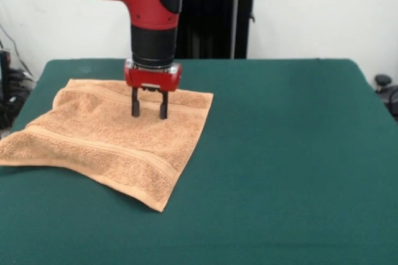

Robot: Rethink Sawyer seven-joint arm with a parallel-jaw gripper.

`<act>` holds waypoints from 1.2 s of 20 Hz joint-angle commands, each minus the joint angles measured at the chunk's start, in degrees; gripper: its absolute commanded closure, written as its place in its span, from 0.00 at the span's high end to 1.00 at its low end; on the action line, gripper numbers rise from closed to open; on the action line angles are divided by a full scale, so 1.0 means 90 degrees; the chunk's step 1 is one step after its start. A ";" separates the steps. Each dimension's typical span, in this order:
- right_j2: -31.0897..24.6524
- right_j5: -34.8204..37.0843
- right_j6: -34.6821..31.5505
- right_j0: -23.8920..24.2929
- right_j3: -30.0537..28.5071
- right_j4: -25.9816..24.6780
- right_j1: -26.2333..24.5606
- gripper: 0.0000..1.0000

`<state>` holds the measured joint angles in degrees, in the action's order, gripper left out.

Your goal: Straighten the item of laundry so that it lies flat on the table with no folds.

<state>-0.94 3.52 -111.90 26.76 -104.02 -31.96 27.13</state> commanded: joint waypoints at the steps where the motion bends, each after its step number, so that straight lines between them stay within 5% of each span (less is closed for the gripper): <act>1: -0.0143 -0.0742 -0.1742 -0.0677 0.0403 0.1038 -0.1822 1.00; 24: -0.0017 -0.1278 -0.2329 -0.1742 -0.0639 0.3583 -0.1596 1.00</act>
<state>10.32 -1.29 -112.02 16.00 -106.41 -7.89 24.05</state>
